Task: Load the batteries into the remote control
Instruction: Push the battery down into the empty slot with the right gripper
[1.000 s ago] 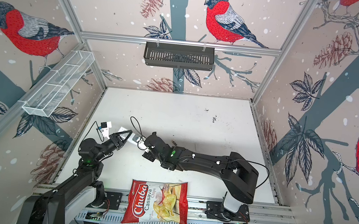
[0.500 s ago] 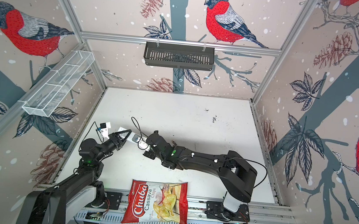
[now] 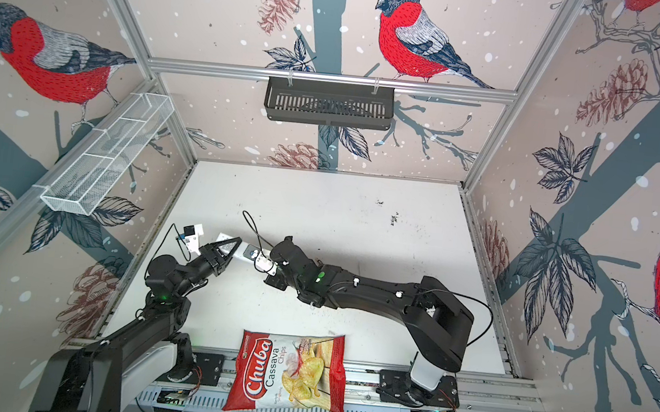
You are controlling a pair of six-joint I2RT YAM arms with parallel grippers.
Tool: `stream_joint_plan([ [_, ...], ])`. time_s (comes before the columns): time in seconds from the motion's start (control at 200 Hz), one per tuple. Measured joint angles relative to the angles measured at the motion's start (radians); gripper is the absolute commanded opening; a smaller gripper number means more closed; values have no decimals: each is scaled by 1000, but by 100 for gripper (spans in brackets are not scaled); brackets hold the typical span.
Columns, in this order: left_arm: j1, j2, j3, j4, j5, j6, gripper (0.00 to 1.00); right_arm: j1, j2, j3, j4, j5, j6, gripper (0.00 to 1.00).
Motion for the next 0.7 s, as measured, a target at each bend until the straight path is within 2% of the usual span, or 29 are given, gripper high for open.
stream_joint_plan([
  [0.7,19,35,2,35,98,-12,0,-10,-44,26,-141,-101,8,22],
])
